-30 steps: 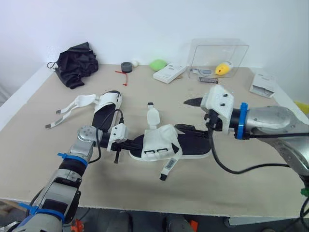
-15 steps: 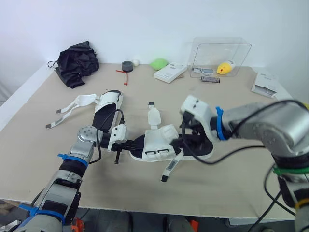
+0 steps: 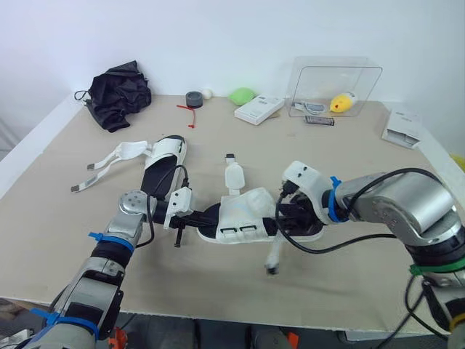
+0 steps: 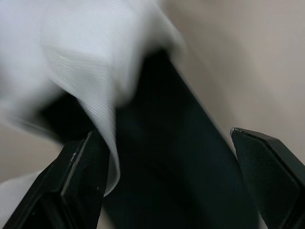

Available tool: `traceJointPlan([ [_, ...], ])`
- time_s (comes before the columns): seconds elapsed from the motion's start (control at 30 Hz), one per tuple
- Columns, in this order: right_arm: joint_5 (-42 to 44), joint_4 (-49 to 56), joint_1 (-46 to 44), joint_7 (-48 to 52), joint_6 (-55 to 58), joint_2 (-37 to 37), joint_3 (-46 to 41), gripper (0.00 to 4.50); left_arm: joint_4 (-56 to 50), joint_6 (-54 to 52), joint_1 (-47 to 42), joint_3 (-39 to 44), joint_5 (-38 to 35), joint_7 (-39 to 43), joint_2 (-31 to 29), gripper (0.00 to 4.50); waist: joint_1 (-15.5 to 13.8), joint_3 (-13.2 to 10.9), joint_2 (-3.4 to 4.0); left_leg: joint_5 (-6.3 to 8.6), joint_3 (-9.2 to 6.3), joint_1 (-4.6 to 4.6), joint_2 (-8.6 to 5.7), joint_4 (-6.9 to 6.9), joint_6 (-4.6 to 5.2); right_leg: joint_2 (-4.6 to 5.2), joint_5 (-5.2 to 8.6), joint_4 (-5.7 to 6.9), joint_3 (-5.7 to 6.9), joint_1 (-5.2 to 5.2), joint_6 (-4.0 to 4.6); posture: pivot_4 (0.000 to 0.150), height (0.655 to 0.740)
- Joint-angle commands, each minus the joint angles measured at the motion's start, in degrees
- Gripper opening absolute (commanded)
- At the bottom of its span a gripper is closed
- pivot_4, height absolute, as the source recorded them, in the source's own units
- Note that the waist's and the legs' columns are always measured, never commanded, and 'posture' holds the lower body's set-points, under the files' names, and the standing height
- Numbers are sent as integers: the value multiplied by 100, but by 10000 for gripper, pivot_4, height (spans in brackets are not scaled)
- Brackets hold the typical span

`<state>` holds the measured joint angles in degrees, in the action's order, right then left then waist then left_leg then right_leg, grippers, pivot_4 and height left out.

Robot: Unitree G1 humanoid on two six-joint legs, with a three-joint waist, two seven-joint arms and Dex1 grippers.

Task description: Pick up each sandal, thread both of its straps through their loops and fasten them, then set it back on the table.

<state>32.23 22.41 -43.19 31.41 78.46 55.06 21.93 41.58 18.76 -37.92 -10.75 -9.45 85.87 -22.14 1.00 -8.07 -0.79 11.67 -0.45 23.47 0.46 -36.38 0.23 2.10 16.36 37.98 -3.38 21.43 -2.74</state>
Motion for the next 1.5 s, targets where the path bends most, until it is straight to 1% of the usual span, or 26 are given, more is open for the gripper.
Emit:
traceJointPlan([
  [0.03,-196,63,88,307,-304,244,-25,43333,353,-159,315,-429,468,40,6,0,5,0,0,0,2,-2,0,0,0,0,3,0,-2,-1,-5,1500,7400],
  [0.13,159,616,360,906,-348,606,-233,43333,385,-148,295,-437,474,50,15,0,-12,-1,-3,0,-6,0,0,0,0,-1,8,0,3,-4,-16,1500,7400],
  [0.2,443,794,501,1057,-164,550,-527,43333,407,-142,283,-437,479,62,19,0,-2,-1,-3,1,-6,5,0,1,-2,0,17,0,1,-5,-28,1500,7400],
  [0.27,1192,867,570,1351,270,238,-1230,43333,433,-137,264,-434,484,75,22,0,4,-4,-8,4,-3,5,1,1,-3,2,17,-1,1,-7,-25,1500,7400],
  [0.4,2073,753,661,1596,909,-125,-2346,43333,450,-137,247,-430,484,103,15,0,2,-5,-7,4,-14,6,13,3,-2,-14,15,-1,5,-8,-18,1500,7400],
  [0.47,2142,566,747,1612,935,-38,-2662,43333,455,-136,247,-430,482,119,4,0,-2,-8,-12,4,-23,13,12,2,-2,-13,15,-1,13,-8,-17,1500,7400],
  [0.6,1906,-23,865,1906,402,553,-3044,43333,464,-148,249,-434,484,142,-10,0,6,-8,-12,4,-7,9,11,2,-2,19,2,-8,17,-6,9,1500,7400],
  [0.67,1856,-42,1098,2280,15,949,-3169,43333,465,-148,257,-437,486,152,-16,0,-4,-9,-10,4,-6,10,11,4,-2,19,4,-10,19,-4,9,1500,7400],
  [0.73,1929,12,1283,2524,-188,1148,-3243,43333,465,-147,259,-438,488,155,-18,0,10,-7,-8,4,-6,10,11,9,-2,16,16,-12,22,-3,-3,1500,7400],
  [0.83,2225,920,2430,3361,-577,1547,-3763,43333,449,-142,278,-434,482,155,-22,0,-15,-7,-10,5,-10,9,13,15,-1,-3,23,-14,22,-5,-14,1500,7400],
  [0.93,2269,1685,3529,3621,-828,1646,-4011,43333,446,-126,309,-437,482,136,-18,0,-4,-5,-8,10,-19,18,18,15,-8,-27,29,-16,11,-10,-23,1500,7400],
  [1.03,1997,1916,4178,3352,-1072,1546,-3803,43333,427,-118,355,-448,476,115,-19,0,5,-10,-15,12,-10,8,21,7,-11,-26,29,-19,7,-19,-32,1500,7400],
  [1.13,1725,1741,4289,3029,-1245,1438,-3434,43333,404,-119,374,-458,471,106,-30,0,9,-16,-28,12,3,-5,21,6,-12,-13,25,-21,8,-24,-27,1500,7400],
  [1.27,1466,1431,4024,2704,-1307,1263,-2866,43333,374,-136,373,-451,460,96,-47,0,10,-14,-25,12,15,-4,21,6,-12,0,19,-39,11,-23,-25,1500,7400],
  [1.5,1179,820,2928,2364,-1230,744,-1966,43333,276,-182,421,-447,446,88,-63,0,21,-13,-23,12,14,0,23,14,-12,-2,4,-61,12,-24,-28,1500,7400],
])
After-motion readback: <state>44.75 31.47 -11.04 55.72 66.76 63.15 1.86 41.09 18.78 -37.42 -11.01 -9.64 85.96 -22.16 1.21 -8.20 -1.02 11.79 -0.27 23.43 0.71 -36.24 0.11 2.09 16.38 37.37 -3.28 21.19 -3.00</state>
